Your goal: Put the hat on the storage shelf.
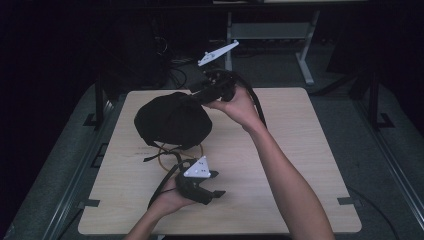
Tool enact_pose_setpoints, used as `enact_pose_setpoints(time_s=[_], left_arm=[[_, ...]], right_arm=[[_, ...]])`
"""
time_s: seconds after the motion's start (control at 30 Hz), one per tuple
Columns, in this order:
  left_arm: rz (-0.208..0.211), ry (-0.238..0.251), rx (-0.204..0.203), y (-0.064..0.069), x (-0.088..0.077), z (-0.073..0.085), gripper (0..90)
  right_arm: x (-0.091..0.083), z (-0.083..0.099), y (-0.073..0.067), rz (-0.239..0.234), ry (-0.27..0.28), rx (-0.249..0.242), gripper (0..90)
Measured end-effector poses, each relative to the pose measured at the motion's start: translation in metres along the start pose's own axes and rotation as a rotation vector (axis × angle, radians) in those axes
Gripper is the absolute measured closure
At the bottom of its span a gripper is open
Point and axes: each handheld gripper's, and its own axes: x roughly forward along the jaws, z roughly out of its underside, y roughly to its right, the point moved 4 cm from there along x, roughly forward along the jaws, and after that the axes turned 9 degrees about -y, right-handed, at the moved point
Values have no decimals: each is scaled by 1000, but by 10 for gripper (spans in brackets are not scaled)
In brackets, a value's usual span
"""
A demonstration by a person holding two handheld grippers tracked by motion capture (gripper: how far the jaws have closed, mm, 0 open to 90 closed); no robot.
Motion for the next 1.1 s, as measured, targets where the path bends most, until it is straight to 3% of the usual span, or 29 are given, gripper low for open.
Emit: enact_pose_setpoints(time_s=[0.63,1.1], left_arm=[[5,12,-11,-3,-2,2,324],[-5,11,-14,-5,-2,4,308]], right_arm=[[-41,40,13,59,10,62,312],[-61,70,17,79,9,100,286]])
